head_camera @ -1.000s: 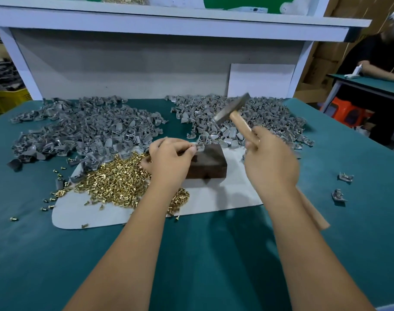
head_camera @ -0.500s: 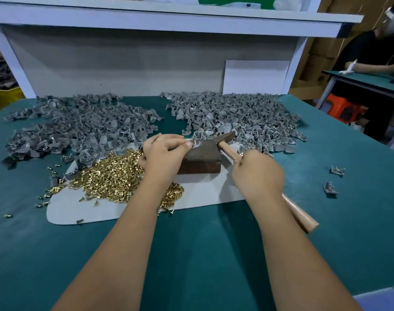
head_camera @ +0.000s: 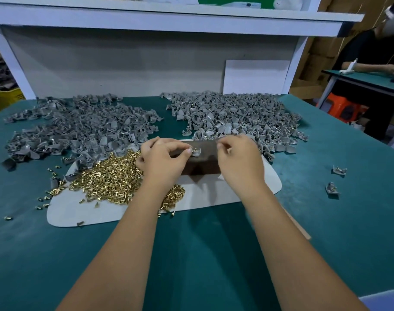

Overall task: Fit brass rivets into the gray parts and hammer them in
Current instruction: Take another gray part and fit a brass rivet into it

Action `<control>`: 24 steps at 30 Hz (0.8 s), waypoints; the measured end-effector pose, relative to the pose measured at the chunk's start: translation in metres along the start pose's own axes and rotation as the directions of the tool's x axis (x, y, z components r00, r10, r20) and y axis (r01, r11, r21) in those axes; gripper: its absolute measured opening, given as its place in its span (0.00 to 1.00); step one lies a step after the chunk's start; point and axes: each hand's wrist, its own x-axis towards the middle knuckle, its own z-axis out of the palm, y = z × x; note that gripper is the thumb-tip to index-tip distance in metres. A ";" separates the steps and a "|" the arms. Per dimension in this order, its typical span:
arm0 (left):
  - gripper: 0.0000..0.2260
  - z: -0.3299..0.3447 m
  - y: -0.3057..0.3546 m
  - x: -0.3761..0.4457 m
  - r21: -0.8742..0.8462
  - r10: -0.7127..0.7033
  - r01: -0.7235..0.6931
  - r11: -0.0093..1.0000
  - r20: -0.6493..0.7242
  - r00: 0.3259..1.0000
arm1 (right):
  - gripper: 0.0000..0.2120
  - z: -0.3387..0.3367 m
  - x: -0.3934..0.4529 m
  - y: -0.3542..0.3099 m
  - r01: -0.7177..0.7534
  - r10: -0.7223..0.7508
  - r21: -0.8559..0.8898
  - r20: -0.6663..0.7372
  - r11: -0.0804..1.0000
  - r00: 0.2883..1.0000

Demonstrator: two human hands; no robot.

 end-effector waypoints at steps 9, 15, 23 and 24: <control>0.04 0.001 -0.001 0.004 0.143 0.047 -0.042 0.989 -0.030 0.998 | 0.17 0.039 0.024 -0.023 0.103 -0.080 -0.186 0.126 0.977 0.989; 0.05 0.001 0.000 0.002 0.180 0.088 -0.079 0.980 -0.042 0.995 | 0.19 0.047 0.013 -0.023 0.177 -0.187 -0.457 0.024 0.872 0.982; 0.05 0.002 -0.001 0.002 0.165 0.054 -0.047 0.985 -0.040 0.998 | 0.13 0.053 0.013 -0.027 0.163 -0.160 -0.525 0.052 0.836 0.986; 0.06 0.002 0.000 0.002 0.163 0.052 -0.045 0.986 -0.038 0.998 | 0.13 0.053 0.013 -0.026 0.165 -0.161 -0.529 0.053 0.833 0.985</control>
